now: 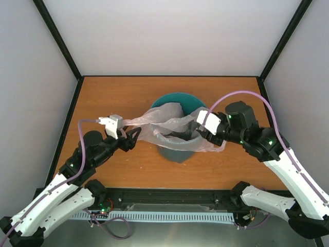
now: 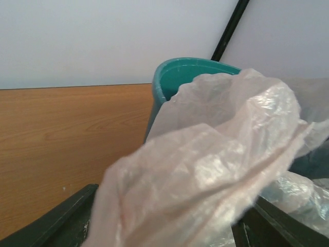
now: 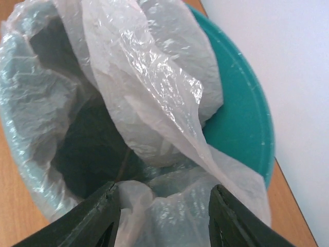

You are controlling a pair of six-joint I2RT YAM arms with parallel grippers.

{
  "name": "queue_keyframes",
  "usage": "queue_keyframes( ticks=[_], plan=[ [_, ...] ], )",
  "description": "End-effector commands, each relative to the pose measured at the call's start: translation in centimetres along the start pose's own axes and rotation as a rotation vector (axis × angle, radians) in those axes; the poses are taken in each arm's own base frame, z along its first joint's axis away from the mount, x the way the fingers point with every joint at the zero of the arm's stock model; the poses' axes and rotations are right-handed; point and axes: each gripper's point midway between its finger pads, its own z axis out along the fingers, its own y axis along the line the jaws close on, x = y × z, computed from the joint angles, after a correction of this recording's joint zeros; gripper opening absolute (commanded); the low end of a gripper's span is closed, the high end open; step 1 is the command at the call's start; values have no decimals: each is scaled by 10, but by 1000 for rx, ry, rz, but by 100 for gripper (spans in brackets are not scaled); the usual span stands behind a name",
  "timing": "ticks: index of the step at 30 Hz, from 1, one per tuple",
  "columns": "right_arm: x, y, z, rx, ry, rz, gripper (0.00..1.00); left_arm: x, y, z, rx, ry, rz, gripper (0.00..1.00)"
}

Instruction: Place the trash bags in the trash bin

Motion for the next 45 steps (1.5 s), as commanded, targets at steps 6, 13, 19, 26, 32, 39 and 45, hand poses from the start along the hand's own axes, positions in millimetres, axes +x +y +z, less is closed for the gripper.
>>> queue_keyframes(
  ticks=[6,13,19,26,32,39,45],
  plan=[
    [-26,-5,-26,3,-80,-74,47,-14,-20,-16,100,-14,80,68],
    [-20,-6,-18,-10,-20,-125,56,-17,-23,-26,113,-22,149,62],
    [-17,-18,3,15,29,-139,54,-20,-19,-30,83,-28,153,63],
    [-28,-29,10,33,27,-161,12,-28,-22,-34,94,-57,190,46],
    [-39,-35,11,7,11,-172,3,-35,0,-10,-56,-30,177,2],
    [-36,-67,32,-30,25,-70,3,-48,18,25,-202,17,114,1],
    [-24,-113,52,-20,29,54,3,-58,40,51,-357,60,96,1]
  ],
)
